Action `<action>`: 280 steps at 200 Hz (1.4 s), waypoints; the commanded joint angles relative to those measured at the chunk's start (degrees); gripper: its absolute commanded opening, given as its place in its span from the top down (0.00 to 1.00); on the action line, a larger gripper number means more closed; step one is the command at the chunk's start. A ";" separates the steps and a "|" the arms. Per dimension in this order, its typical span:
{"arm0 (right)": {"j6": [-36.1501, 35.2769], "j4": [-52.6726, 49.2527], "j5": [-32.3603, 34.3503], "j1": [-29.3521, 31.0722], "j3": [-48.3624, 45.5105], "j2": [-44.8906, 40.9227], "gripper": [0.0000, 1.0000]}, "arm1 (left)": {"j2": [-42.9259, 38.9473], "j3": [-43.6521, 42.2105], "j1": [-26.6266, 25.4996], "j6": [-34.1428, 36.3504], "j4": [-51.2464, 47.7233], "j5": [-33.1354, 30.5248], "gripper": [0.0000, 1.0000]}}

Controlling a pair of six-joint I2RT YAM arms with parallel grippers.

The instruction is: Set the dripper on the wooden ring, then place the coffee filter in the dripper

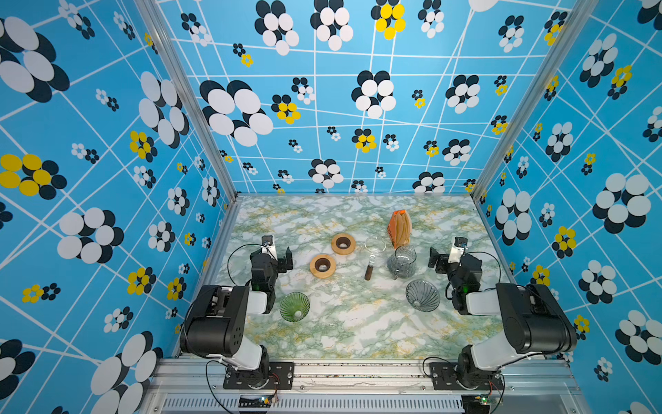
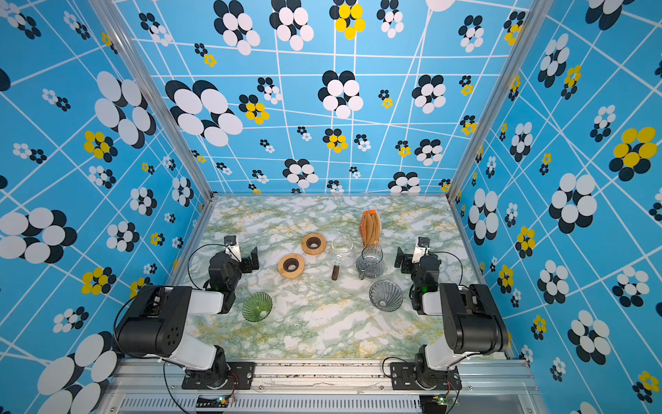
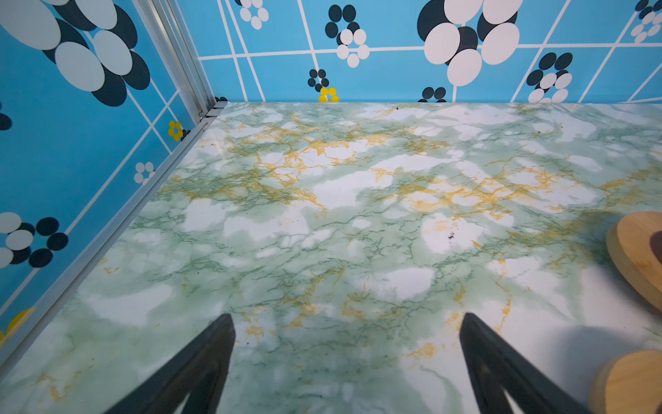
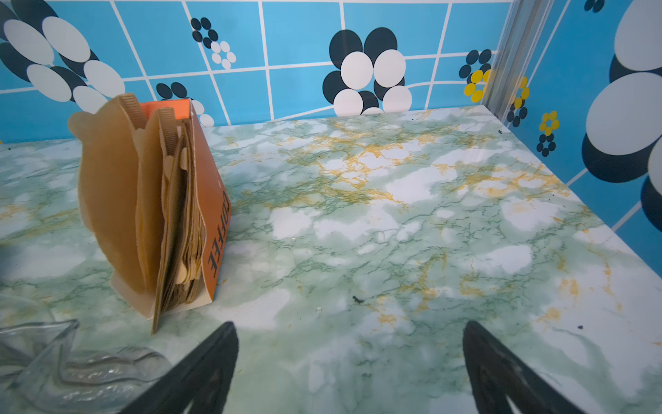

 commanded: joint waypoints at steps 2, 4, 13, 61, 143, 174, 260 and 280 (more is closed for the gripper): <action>0.55 0.68 0.87 0.29 0.00 -0.71 0.01 | -0.69 0.46 -0.40 0.47 -0.82 -0.14 0.01; 0.45 0.35 0.90 0.24 0.03 -0.88 0.01 | -0.76 0.60 -0.38 0.47 -1.01 -0.20 0.01; 0.42 -1.15 0.87 0.24 0.40 -1.90 0.01 | -1.16 1.10 -0.37 0.47 -2.08 -0.43 0.01; 1.22 -12.89 3.51 0.36 2.76 -9.25 0.01 | -6.49 2.79 -1.44 0.77 -9.98 -3.41 0.01; 15.97 -47.66 2.45 4.37 12.38 -26.85 0.01 | -23.95 11.74 -10.58 -1.84 -37.16 -13.80 0.01; 18.62 -61.53 -0.84 6.15 17.31 -33.04 0.01 | -27.68 17.00 -17.75 -5.39 -50.74 -13.97 0.01; 23.61 -94.37 -4.82 6.79 28.77 -47.32 0.01 | -35.63 22.22 -34.62 -20.56 -71.32 -9.76 0.01; 21.81 -99.18 -12.26 6.79 31.59 -48.53 0.01 | -34.29 24.02 -37.06 -21.97 -73.30 -8.69 0.00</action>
